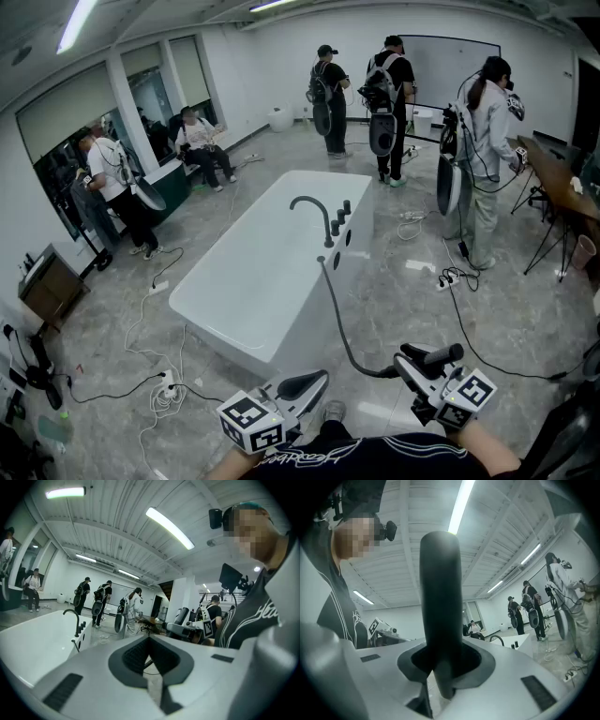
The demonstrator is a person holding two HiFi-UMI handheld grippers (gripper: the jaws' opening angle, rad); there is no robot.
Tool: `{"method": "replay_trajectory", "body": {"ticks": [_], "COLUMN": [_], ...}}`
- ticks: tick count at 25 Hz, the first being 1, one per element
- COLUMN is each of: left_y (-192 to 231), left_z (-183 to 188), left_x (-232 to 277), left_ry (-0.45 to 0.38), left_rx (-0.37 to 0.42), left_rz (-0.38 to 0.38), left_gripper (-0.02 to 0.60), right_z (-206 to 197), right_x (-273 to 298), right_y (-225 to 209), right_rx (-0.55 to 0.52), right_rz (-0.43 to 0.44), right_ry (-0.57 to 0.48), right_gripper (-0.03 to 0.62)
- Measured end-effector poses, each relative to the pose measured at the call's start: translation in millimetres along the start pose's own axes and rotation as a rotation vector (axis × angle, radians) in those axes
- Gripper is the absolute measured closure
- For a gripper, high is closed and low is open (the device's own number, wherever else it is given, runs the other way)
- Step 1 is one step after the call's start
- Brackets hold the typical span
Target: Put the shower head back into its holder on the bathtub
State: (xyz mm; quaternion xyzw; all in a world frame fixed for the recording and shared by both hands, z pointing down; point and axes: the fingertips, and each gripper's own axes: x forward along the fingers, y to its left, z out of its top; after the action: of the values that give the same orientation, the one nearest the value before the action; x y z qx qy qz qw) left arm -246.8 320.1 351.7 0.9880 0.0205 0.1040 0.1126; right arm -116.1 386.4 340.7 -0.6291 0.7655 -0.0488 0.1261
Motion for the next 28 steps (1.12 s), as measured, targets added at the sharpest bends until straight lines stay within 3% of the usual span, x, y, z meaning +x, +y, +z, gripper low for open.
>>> {"method": "replay_trajectory", "body": {"ticks": [13, 19, 23, 28], "left_y": [-12.4, -15.3, -14.5, 5.7], "left_z": [-3.6, -3.9, -11.0, -17.9], "left_x": [13.6, 26.1, 37.0, 65.3], "left_ry": [0.005, 0.013, 0.045, 0.093], "left_rx": [0.012, 0.056, 0.074, 0.076], "left_rz": [-0.018, -0.057, -0.123, -0.181], "left_gripper": [0.577, 0.577, 0.574, 0.451], "right_z": [4.7, 14.9, 19.8, 34.3], "right_x": [0.3, 5.7, 9.5, 28.7], "right_y": [6.0, 3.5, -4.5, -19.4], "right_rx": [-0.014, 0.026, 0.055, 0.146], "right_rz": [0.039, 0.059, 0.054, 0.055], "right_ry": [0.015, -0.006, 0.002, -0.027], "right_gripper": [0.497, 0.497, 0.497, 0.497]}}
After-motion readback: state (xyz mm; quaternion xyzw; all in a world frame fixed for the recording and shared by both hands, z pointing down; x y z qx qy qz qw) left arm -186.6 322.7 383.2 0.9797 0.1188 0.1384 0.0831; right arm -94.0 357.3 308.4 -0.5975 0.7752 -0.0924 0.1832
